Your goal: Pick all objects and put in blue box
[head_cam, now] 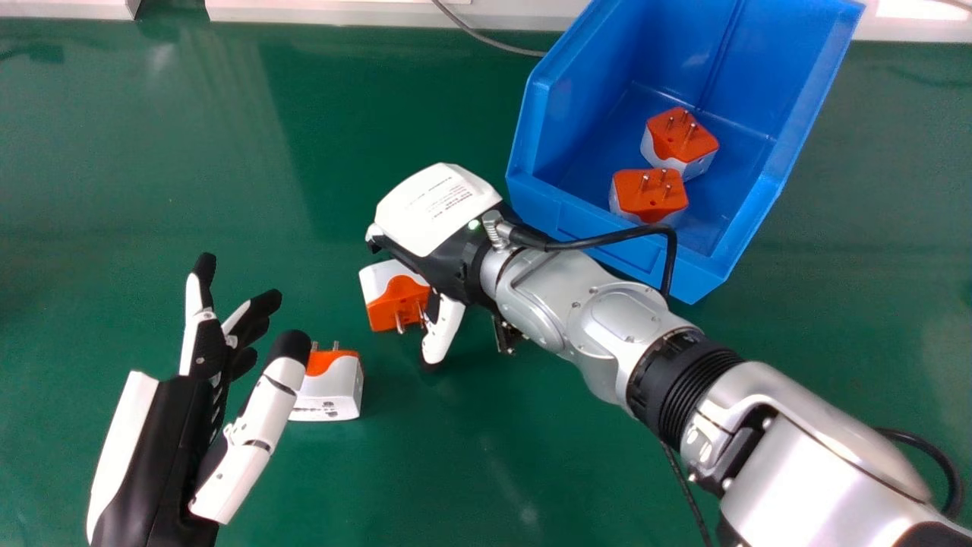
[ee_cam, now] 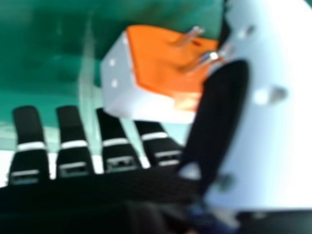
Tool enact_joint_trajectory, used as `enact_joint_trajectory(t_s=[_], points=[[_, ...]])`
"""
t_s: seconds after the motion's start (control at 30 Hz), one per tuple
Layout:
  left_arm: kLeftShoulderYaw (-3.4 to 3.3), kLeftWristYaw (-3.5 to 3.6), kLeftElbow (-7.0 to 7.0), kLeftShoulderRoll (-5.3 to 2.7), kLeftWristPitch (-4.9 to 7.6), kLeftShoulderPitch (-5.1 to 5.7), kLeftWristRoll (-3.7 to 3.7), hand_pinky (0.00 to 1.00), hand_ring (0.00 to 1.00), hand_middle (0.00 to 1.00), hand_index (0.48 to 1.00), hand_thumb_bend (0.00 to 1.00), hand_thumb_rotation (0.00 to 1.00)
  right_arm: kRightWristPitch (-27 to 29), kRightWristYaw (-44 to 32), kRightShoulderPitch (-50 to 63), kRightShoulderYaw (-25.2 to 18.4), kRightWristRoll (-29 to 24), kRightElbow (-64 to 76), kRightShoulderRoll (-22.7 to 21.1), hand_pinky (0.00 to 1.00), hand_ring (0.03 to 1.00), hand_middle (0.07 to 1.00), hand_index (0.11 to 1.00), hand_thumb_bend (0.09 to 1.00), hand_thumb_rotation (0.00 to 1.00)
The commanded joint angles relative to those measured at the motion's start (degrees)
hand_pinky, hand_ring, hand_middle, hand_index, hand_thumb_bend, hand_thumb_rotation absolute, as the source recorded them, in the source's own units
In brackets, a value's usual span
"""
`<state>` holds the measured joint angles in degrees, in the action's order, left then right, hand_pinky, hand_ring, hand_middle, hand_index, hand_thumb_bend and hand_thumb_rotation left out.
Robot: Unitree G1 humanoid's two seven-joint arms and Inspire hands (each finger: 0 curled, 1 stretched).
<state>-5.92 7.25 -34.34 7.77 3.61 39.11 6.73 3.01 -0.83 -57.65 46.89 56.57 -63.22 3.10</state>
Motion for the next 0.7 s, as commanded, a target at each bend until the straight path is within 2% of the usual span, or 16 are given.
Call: enact_joint_trajectory(t_s=[0.0, 0.07, 0.13, 0.17, 0.27, 0.37, 0.43, 0.47, 0.5, 0.53, 0.57, 0.67], points=[[0.0, -0.46, -1.42, -0.13, 0.49, 0.41, 0.34, 0.92, 0.93, 0.92, 0.904, 0.39, 0.81, -0.36, 0.05, -1.88, 0.08, -0.35, -0.04, 0.79, 0.71, 0.808, 0.85, 0.82, 0.735, 0.41], [0.01, -0.48, -1.47, -0.15, 0.59, 0.48, 0.39, 0.93, 0.93, 0.92, 0.903, 0.38, 0.81, -0.45, 0.28, -1.88, 0.16, -0.39, -0.21, 0.94, 0.71, 0.812, 0.849, 0.817, 0.689, 0.38], [0.04, -0.43, -1.94, -0.18, 0.18, 0.64, 0.39, 0.93, 0.93, 0.92, 0.903, 0.38, 0.81, -0.08, -0.16, -2.36, 0.95, 0.25, -0.73, 1.0, 0.71, 0.811, 0.845, 0.807, 0.573, 0.32], [0.05, -0.45, -2.03, -0.23, 0.06, 0.64, 0.38, 0.93, 0.93, 0.92, 0.904, 0.38, 0.81, 0.01, -0.06, -2.47, 1.17, 0.36, -0.93, 1.03, 0.71, 0.806, 0.841, 0.802, 0.544, 0.31], [0.07, -0.38, -2.55, -0.39, -0.47, 0.78, 0.08, 0.94, 0.93, 0.92, 0.903, 0.37, 0.8, -0.72, -0.2, -2.71, 1.14, 0.02, -1.67, 1.59, 0.68, 0.781, 0.804, 0.761, 0.526, 0.17], [-0.03, -0.28, -2.85, -0.15, -0.43, 0.97, 0.53, 0.93, 0.93, 0.92, 0.904, 0.37, 0.81, -1.44, -0.45, -3.25, 1.44, 0.16, -3.09, 2.28, 0.66, 0.741, 0.755, 0.7, 0.572, 0.12], [0.01, -0.2, -3.18, -0.19, -0.63, 1.14, 0.45, 0.92, 0.92, 0.91, 0.904, 0.36, 0.81, -2.63, -0.29, -3.44, 1.51, 0.21, -4.31, 2.98, 0.59, 0.676, 0.708, 0.647, 0.617, 0.13], [0.06, -0.16, -3.4, -0.27, -0.89, 1.22, 0.29, 0.92, 0.92, 0.91, 0.905, 0.36, 0.81, -3.26, -0.11, -3.43, 1.42, 0.12, -4.75, 3.28, 0.57, 0.657, 0.696, 0.645, 0.594, 0.16], [0.1, -0.18, -3.64, -0.29, -1.12, 1.35, 0.38, 0.93, 0.93, 0.91, 0.906, 0.37, 0.81, -3.36, 0.01, -3.61, 1.76, 0.39, -5.27, 3.47, 0.53, 0.63, 0.676, 0.66, 0.553, 0.24], [0.14, -0.21, -3.87, -0.29, -1.41, 1.44, 0.54, 0.93, 0.93, 0.91, 0.906, 0.37, 0.81, -2.85, -0.12, -3.96, 2.47, 0.95, -5.76, 3.45, 0.47, 0.566, 0.637, 0.627, 0.547, 0.19], [0.17, -0.22, -4.06, -0.27, -1.66, 1.48, 0.63, 0.93, 0.93, 0.91, 0.906, 0.37, 0.82, -2.18, -0.09, -4.21, 2.93, 1.18, -6.03, 3.3, 0.34, 0.441, 0.538, 0.576, 0.534, 0.1], [0.18, -0.23, -4.33, -0.26, -1.75, 1.63, 0.61, 0.93, 0.93, 0.91, 0.905, 0.39, 0.82, -0.24, 0.29, -4.13, 2.51, -0.09, -5.8, 2.51, 0.25, 0.35, 0.437, 0.535, 0.524, 0.02]])
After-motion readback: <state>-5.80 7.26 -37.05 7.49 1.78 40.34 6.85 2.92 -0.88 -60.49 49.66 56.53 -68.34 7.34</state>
